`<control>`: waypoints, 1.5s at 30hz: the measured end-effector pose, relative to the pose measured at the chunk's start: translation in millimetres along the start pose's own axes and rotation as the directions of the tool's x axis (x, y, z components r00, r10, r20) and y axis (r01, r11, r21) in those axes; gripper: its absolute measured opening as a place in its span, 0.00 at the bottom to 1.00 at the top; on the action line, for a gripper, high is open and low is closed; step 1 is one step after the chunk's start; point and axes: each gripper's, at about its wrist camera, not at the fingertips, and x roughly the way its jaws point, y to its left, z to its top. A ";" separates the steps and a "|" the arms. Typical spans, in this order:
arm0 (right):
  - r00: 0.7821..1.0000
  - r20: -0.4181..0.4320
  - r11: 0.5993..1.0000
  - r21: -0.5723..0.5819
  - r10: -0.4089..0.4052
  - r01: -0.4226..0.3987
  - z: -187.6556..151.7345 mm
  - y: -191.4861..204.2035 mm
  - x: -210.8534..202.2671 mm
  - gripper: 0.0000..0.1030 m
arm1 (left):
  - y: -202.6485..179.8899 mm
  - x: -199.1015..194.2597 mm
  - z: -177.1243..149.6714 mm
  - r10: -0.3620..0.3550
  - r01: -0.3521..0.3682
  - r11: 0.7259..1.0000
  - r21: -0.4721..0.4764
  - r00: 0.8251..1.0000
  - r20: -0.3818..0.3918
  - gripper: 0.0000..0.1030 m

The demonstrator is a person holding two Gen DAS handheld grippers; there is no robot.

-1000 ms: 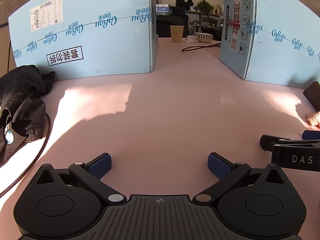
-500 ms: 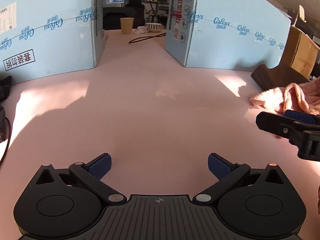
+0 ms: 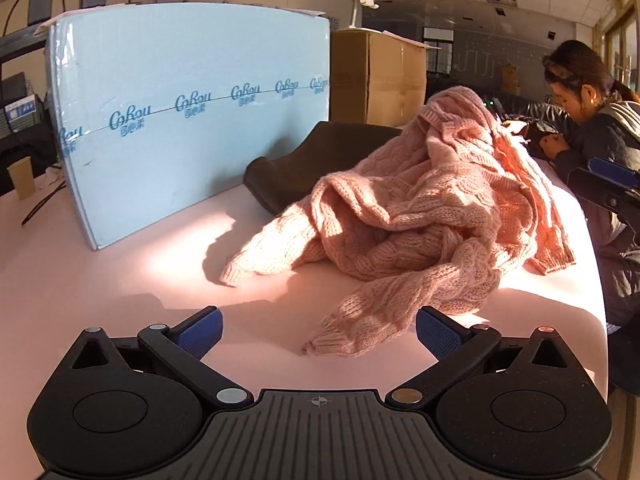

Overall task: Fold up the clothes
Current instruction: 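Grasp the sweater edge with the left gripper while the right gripper grasps another edge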

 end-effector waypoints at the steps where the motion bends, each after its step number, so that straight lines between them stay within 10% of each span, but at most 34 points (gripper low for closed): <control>1: 0.999 -0.042 0.999 0.049 0.007 -0.005 -8.3 -9.9 7.1 1.00 | -14.5 4.4 3.8 -0.019 0.018 1.000 0.010 1.000 0.008 1.00; 6: 0.991 -0.110 0.976 0.211 0.080 -0.056 -31.2 -39.1 22.9 1.00 | 11.9 -41.8 -37.6 -0.106 0.105 0.993 0.057 0.994 0.018 1.00; 15: 0.985 -0.124 0.990 0.058 -0.120 0.128 -50.4 -36.3 31.2 1.00 | 123.0 -151.6 -130.3 -0.119 0.119 0.987 0.108 0.993 -0.007 1.00; 19: 0.983 -0.155 0.988 0.096 -0.103 0.118 -55.8 -42.1 39.1 1.00 | 108.8 -140.6 -123.0 -0.100 0.104 0.984 0.145 0.994 -0.036 1.00; 25: 0.972 -0.232 0.982 0.172 -0.037 0.078 -59.0 -49.9 55.9 0.64 | 104.0 -133.5 -128.1 -0.096 0.105 0.980 0.170 0.994 -0.061 0.99; 34: 0.966 -0.260 0.962 0.264 -0.005 0.076 -65.0 -58.4 59.9 0.21 | 192.1 -258.7 -169.0 -0.094 0.101 0.974 0.204 0.995 -0.045 0.50; 38: 0.969 -0.248 0.957 0.281 0.002 0.070 -67.9 -58.5 58.4 0.19 | 214.9 -265.7 -171.9 -0.100 0.107 0.975 0.193 0.994 -0.046 0.18; 45: 0.971 -0.234 0.937 0.347 0.047 0.038 -70.3 -66.4 57.2 0.14 | 215.2 -272.0 -174.1 -0.028 0.032 0.991 0.129 0.999 -0.032 0.07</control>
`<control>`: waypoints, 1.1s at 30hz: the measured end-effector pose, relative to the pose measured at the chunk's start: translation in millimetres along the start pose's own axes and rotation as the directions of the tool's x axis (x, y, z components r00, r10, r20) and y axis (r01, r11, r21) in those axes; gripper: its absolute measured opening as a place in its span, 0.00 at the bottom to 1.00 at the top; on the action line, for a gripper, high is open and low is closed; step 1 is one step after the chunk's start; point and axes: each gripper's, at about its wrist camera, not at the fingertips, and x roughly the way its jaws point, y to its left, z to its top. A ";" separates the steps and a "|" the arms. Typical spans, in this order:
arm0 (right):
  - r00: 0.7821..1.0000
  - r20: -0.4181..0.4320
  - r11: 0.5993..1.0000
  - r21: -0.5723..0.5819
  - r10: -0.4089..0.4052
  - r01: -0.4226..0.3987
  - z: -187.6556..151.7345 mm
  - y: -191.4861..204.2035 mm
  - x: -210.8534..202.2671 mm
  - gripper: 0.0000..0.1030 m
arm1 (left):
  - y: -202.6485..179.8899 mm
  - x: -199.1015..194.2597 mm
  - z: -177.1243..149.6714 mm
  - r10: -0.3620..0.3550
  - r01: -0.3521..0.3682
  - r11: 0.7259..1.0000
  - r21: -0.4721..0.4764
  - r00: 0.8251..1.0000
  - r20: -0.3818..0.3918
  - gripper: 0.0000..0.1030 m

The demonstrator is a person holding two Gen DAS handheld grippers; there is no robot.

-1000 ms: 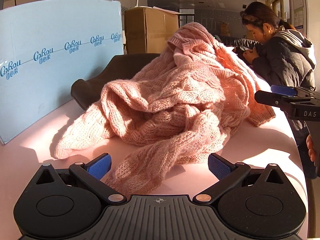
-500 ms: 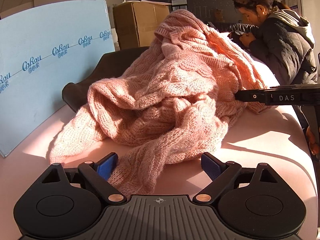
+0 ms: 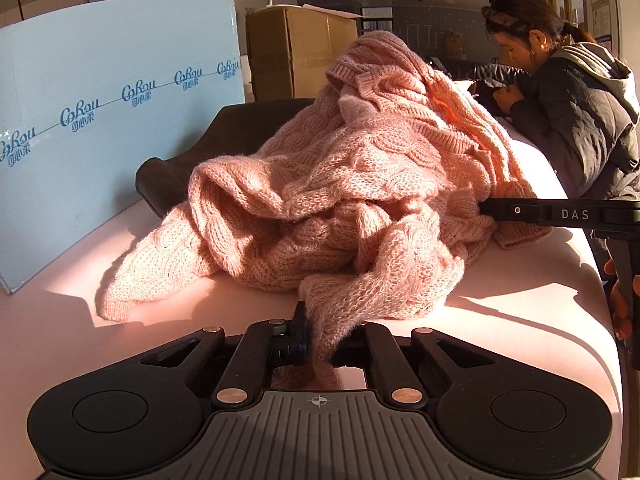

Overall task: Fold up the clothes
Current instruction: 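Grasp the sweater edge with the left gripper while the right gripper grasps another edge, then lift the sweater high with both grippers to shake it out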

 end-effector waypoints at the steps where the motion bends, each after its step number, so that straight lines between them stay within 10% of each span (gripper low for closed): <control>1: 1.000 0.011 1.000 0.018 0.011 -0.011 0.1 -2.6 -1.6 0.13 | -9.7 4.5 10.9 0.030 -0.030 1.000 -0.007 0.999 0.013 0.07; 8: 0.991 0.117 0.993 0.100 0.057 -0.068 14.3 -5.0 -28.0 0.12 | 13.4 -65.6 25.6 0.079 -0.072 0.996 -0.049 0.985 0.150 0.07; 19: 0.924 0.240 0.955 -0.086 0.296 -0.284 108.6 69.4 -62.3 0.12 | 1.6 -116.0 115.3 0.093 -0.031 0.980 -0.198 0.945 0.314 0.07; 24: 0.893 0.210 0.909 -0.220 0.399 -0.354 145.2 127.5 -58.6 0.12 | -84.4 -38.1 194.8 0.177 -0.083 0.955 -0.285 0.930 0.321 0.07; 33: 0.801 0.017 0.765 -0.309 0.598 -0.565 153.6 264.3 -37.5 0.11 | -77.8 -107.2 193.7 0.361 -0.230 0.895 -0.382 0.877 0.318 0.07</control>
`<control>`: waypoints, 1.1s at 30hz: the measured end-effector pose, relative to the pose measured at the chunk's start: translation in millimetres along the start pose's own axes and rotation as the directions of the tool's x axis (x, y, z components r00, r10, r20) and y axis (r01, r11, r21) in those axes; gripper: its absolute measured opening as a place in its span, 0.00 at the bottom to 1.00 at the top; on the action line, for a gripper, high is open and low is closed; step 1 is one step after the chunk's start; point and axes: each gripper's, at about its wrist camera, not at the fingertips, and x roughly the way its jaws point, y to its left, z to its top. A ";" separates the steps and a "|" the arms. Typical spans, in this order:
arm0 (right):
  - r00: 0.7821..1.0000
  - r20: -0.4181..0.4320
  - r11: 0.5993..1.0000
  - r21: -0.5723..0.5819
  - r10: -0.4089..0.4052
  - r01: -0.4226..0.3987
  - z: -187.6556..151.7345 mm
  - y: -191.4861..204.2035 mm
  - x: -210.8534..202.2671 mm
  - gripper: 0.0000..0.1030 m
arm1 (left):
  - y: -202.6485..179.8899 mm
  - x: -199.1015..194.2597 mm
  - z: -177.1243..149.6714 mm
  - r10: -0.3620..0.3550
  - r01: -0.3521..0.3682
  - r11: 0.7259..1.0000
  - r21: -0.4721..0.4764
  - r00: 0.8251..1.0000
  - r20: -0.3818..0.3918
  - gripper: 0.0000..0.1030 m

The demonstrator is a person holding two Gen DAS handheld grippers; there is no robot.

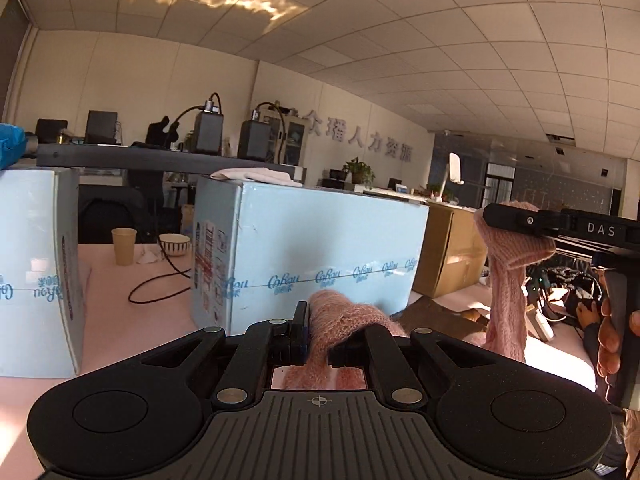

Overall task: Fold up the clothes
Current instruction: 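Lift the sweater high with both grippers to shake it out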

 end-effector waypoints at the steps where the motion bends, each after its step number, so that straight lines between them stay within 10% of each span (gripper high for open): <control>1: 1.000 -0.010 1.000 -0.008 0.024 -0.024 -0.3 10.5 9.3 0.11 | 3.0 -9.8 2.7 0.034 -0.034 0.999 -0.001 0.999 0.014 0.07; 9: 0.984 -0.019 0.983 -0.044 0.179 -0.180 28.9 98.6 78.5 0.11 | 57.2 -89.9 24.3 0.326 -0.320 0.945 -0.069 0.939 0.112 0.07; 14: 0.959 0.010 0.959 -0.004 0.285 -0.285 62.9 143.1 133.9 0.11 | 87.8 -162.1 60.8 0.525 -0.518 0.851 -0.084 0.832 0.178 0.07; 16: 0.944 0.044 0.944 0.026 0.327 -0.328 76.7 159.0 148.3 0.11 | 87.5 -194.6 79.7 0.601 -0.612 0.790 -0.034 0.763 0.239 0.07; 25: 0.799 0.214 0.806 0.075 0.562 -0.587 131.7 207.9 162.3 0.11 | -4.1 -303.2 163.8 0.676 -0.771 0.637 0.033 0.578 0.458 0.07; 28: 0.799 0.221 0.806 0.081 0.560 -0.587 135.5 182.2 157.4 0.11 | -31.6 -306.5 163.0 0.649 -0.718 0.695 0.034 0.647 0.401 0.07; 33: 0.866 0.073 0.855 0.140 0.494 -0.499 116.8 94.3 167.4 0.11 | -75.0 -236.3 113.7 0.513 -0.531 0.845 0.066 0.840 0.178 0.07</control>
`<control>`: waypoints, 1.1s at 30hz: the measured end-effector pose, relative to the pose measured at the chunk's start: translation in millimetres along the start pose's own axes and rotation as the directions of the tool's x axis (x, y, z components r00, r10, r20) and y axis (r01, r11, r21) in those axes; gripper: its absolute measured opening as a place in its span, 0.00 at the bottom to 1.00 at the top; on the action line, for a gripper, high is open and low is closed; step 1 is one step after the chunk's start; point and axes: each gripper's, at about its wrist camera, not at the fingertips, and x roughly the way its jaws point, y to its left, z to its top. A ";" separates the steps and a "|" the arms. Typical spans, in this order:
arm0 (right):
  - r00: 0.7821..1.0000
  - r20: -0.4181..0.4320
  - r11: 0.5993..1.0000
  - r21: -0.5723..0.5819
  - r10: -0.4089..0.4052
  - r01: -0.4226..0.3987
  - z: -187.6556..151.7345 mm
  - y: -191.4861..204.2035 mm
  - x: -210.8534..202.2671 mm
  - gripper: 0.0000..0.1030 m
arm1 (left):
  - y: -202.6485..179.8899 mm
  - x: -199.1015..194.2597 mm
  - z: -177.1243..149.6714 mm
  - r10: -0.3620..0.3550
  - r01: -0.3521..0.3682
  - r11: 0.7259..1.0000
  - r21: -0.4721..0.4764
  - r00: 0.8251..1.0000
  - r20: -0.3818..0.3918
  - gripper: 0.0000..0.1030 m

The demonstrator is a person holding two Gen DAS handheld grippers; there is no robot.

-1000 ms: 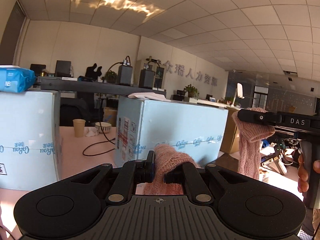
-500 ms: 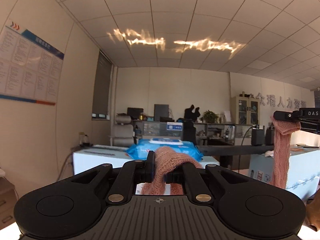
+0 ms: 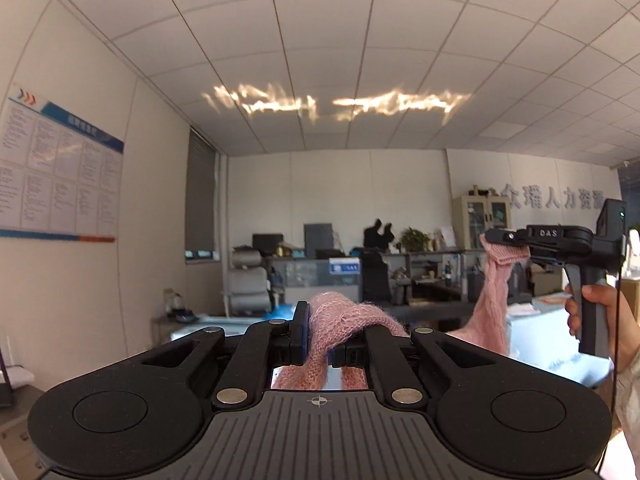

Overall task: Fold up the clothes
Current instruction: 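Lift the sweater high with both grippers to shake it out, then lower the sweater onto the table and open both grippers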

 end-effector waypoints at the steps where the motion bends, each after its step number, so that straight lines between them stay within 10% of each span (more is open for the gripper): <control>1: 0.998 -0.040 0.999 0.012 -0.041 0.042 -8.0 -18.0 -10.5 0.11 | -15.0 7.9 -11.4 -0.060 0.061 0.998 0.005 0.997 -0.053 0.07; 3: 0.985 -0.121 0.992 0.029 -0.121 0.125 -23.9 -54.0 -31.6 0.11 | -55.6 34.2 -37.0 -0.190 0.190 0.982 -0.015 0.967 -0.172 0.08; 6: 0.948 -0.231 0.970 0.046 -0.221 0.238 -47.3 -102.4 -60.4 0.11 | -108.4 65.0 -68.2 -0.394 0.373 0.919 -0.126 0.856 -0.334 0.08; 12: 0.851 -0.377 0.901 0.086 -0.365 0.425 -116.1 -169.9 -126.2 0.12 | -202.8 88.9 -100.6 -0.527 0.510 0.842 -0.177 0.702 -0.480 0.08; 19: 0.728 -0.508 0.827 0.055 -0.460 0.560 -172.3 -198.4 -146.5 0.15 | -251.1 140.7 -141.7 -0.584 0.481 0.798 -0.364 0.465 -0.665 0.11; 21: 0.689 -0.553 0.817 0.027 -0.468 0.576 -179.1 -200.2 -141.7 0.25 | -256.6 147.6 -147.3 -0.582 0.455 0.799 -0.393 0.421 -0.695 0.30; 23: 0.647 -0.601 0.813 -0.008 -0.470 0.583 -185.8 -199.8 -132.7 0.62 | -259.4 135.1 -144.9 -0.560 0.462 0.811 -0.360 0.431 -0.707 0.55; 27: 0.594 -0.612 0.811 -0.138 -0.522 0.569 -190.9 -177.5 -108.8 0.79 | -247.1 114.4 -111.9 -0.564 0.488 0.811 -0.321 0.511 -0.649 0.79; 31: 0.650 -0.458 0.791 -0.264 -0.606 0.552 -167.3 -136.3 -113.2 0.92 | -220.7 103.0 -78.0 -0.592 0.447 0.806 -0.389 0.622 -0.513 1.00; 33: 0.704 -0.401 0.810 -0.265 -0.586 0.523 -154.5 -120.4 -127.6 0.95 | -210.8 96.1 -65.6 -0.635 0.455 0.770 -0.447 0.621 -0.460 1.00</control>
